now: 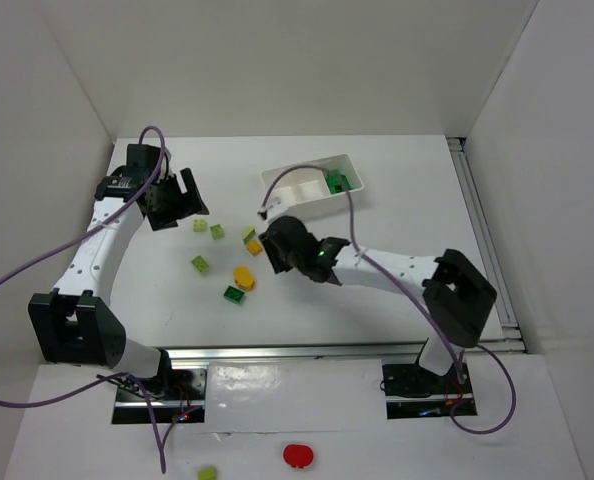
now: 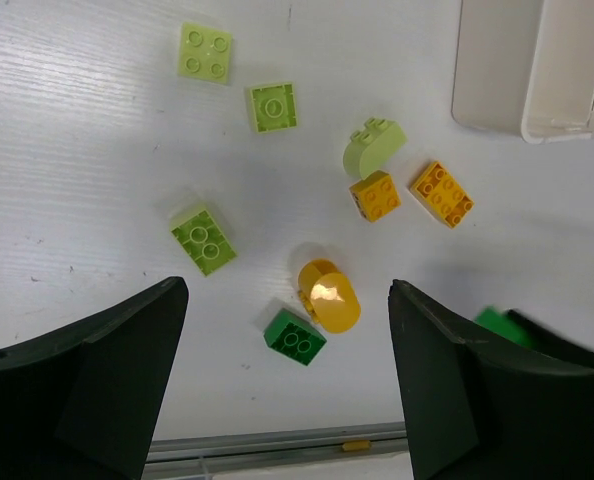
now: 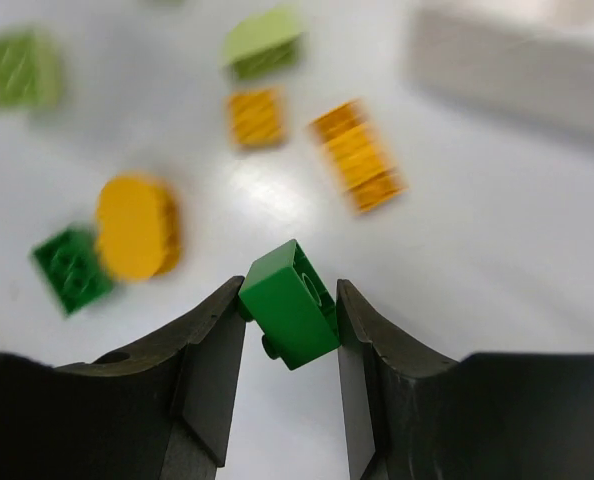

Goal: Sort the legos into containers by color

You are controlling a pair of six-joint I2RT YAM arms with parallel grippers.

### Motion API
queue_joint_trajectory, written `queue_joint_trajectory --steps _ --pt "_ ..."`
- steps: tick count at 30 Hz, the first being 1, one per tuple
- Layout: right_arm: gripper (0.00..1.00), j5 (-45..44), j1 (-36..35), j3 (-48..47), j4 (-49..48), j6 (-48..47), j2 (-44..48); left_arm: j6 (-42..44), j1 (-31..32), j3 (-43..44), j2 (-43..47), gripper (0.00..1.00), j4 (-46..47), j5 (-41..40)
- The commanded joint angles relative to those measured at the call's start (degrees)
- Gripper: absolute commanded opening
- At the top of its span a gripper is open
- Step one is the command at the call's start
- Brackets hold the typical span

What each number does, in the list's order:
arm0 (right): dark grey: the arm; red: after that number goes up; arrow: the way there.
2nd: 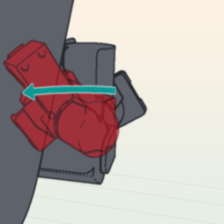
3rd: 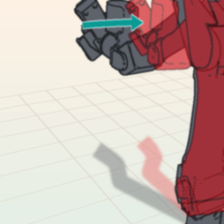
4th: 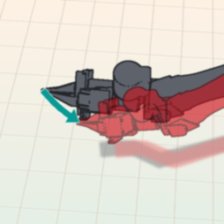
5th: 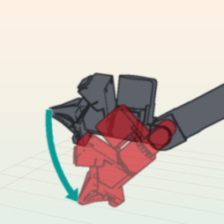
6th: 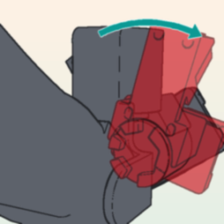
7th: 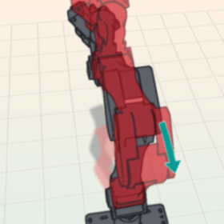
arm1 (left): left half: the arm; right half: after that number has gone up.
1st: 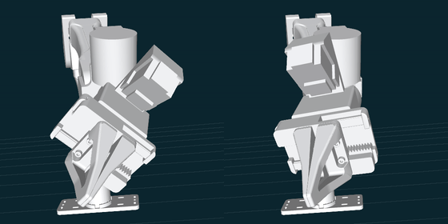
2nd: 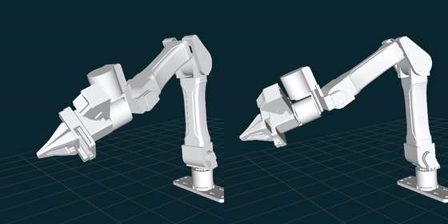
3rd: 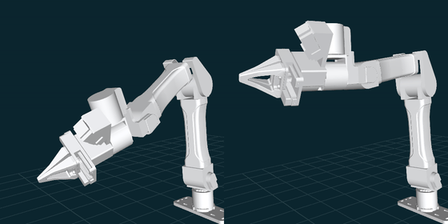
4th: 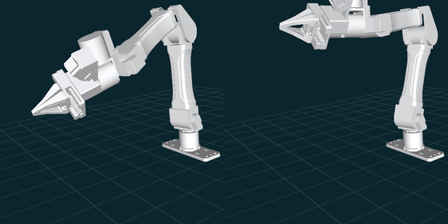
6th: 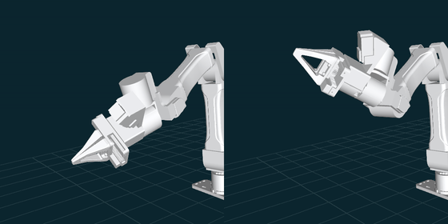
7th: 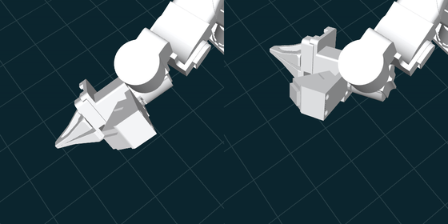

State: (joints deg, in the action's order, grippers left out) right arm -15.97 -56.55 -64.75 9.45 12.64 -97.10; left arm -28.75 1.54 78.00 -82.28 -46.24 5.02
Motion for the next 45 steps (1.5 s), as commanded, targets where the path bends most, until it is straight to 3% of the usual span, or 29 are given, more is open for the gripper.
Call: queue_joint_trajectory --steps 1,5,9,17,19,20,22,23,26,28,31,34,39,45 --pt "0.26 -5.6 8.4 0.2 2.1 2.5 7.3 0.0 0.0 -0.8 0.2 0.91 1.2 1.8" --pt "0.26 -5.0 18.7 -2.3 2.7 4.1 7.0 0.5 0.0 -4.2 1.0 0.91 4.2 5.3" --pt "0.27 -4.3 25.9 -12.1 2.7 4.6 0.4 2.1 0.6 -6.5 -0.5 0.91 4.2 10.9" --pt "0.33 -5.8 35.4 -30.9 3.7 4.0 -16.4 3.3 1.7 -10.9 1.9 0.91 2.5 6.2" --pt "0.45 -5.8 36.2 -35.9 4.9 3.4 -20.8 3.3 1.7 -10.9 2.4 0.91 1.8 5.7" --pt "0.65 -5.8 36.3 -37.4 5.5 3.4 -21.8 3.3 1.7 -10.9 2.4 0.91 1.8 5.7" --pt "0.74 -5.3 36.3 -38.9 5.5 2.9 -22.3 3.3 1.7 -10.3 2.4 0.91 1.2 5.1" --pt "0.79 -4.7 35.6 -38.1 4.6 2.2 -21.2 3.3 1.7 -10.3 1.9 0.91 1.2 5.1" --pt "0.80 -4.7 33.4 -34.1 4.1 1.5 -17.0 3.3 1.7 -10.3 1.3 0.91 1.2 3.9" --pt "0.74 -4.7 31.9 -31.3 4.1 1.5 -12.9 2.5 1.7 -9.8 0.7 0.91 1.2 3.4" --pt "0.62 0.7 24.9 -19.7 1.7 -0.5 -5.7 0.9 1.7 -8.7 0.2 0.91 1.2 2.0" --pt "0.58 8.2 18.4 -12.4 -0.5 -2.5 -0.5 -0.5 1.2 -7.3 -0.3 0.91 0.6 0.7" --pt "0.61 13.5 3.4 -6.6 -1.1 -2.4 -0.9 -2.9 -5.0 -4.4 -2.6 0.91 0.6 2.5" --pt "0.64 14.3 -4.4 -11.3 -1.1 -1.7 -7.1 -3.6 -7.1 1.8 -5.5 0.91 -0.9 5.5"
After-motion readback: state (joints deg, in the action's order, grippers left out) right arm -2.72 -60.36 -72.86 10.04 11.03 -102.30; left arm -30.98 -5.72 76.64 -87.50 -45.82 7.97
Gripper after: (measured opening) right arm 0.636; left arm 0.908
